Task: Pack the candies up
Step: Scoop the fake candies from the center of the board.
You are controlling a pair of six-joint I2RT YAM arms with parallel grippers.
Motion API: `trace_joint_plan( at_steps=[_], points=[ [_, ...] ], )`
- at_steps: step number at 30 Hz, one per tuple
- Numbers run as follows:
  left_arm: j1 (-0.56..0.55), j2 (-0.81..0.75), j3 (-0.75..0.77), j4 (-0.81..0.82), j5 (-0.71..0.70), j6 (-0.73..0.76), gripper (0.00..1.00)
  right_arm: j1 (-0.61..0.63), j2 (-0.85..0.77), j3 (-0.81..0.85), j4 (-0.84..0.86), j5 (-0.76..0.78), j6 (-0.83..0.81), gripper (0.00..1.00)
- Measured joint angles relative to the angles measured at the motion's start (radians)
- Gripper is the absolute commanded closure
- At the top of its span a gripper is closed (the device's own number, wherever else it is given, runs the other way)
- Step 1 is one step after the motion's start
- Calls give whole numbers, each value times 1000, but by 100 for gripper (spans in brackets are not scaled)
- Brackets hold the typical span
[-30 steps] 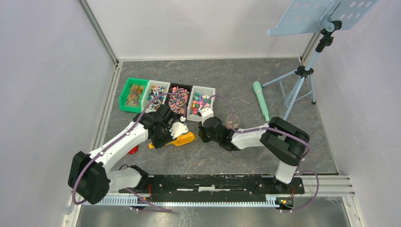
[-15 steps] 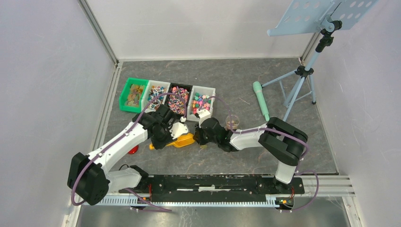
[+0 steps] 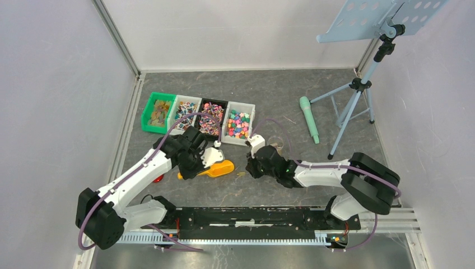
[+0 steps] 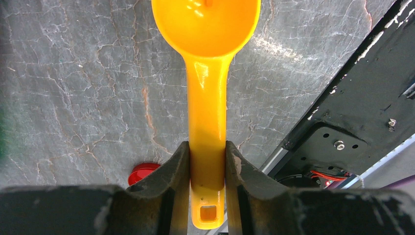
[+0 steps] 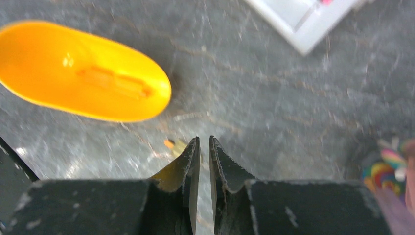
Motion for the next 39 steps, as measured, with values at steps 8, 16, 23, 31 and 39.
trace_joint_plan(
  at_steps=[8,16,23,31,39],
  points=[
    [-33,38,-2,-8,-4,2,98,41,-68,-125,-27,19,3,82],
    [-50,62,-2,-18,-31,28,98,48,-60,-127,6,68,10,82],
    [-81,92,-2,-14,-31,31,98,48,-14,-100,24,80,17,82],
    [-100,99,-2,-14,-31,31,98,53,-1,-93,38,79,21,82],
    [-105,103,1,-14,-31,31,98,73,23,-86,69,66,36,82]
  ],
)
